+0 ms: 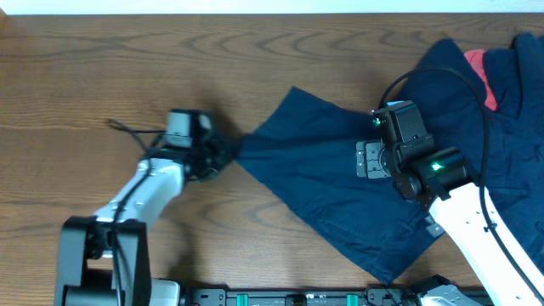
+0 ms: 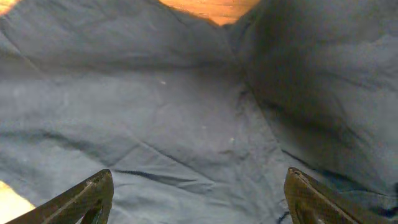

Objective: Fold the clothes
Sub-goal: 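Grasp the garment's left corner with the left gripper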

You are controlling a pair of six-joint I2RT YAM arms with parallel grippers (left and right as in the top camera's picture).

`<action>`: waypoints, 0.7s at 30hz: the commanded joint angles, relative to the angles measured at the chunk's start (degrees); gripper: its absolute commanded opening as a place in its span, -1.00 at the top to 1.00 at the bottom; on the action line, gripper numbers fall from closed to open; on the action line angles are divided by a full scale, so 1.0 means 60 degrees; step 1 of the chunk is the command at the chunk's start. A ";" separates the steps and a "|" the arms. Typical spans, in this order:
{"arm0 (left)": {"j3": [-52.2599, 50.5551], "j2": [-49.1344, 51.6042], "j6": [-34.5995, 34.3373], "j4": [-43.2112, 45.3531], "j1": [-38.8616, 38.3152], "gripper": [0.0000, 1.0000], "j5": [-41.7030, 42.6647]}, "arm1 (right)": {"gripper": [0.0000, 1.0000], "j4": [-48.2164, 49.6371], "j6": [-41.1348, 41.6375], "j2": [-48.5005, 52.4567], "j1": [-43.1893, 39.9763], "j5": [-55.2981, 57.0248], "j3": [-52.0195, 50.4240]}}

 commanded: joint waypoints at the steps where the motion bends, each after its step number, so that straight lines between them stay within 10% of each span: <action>1: 0.0124 -0.0718 0.0933 0.0018 0.1319 0.88 -0.0594 | -0.72 -0.0022 0.0149 0.0069 -0.0091 0.0040 0.0040; 15: 0.0076 -0.1821 0.2044 -0.2193 0.3585 0.84 0.0295 | -0.74 0.0007 0.0153 0.0073 -0.0091 0.0036 0.0040; 17: 0.0076 -0.1770 0.2098 -0.2255 0.3184 0.22 0.0357 | -0.73 0.0040 0.0153 0.0080 -0.0087 0.0033 0.0040; 21: 0.0062 -0.1585 0.2095 -0.2197 0.2011 -0.13 0.0346 | -0.74 0.0011 0.0153 0.0080 -0.0087 0.0029 0.0040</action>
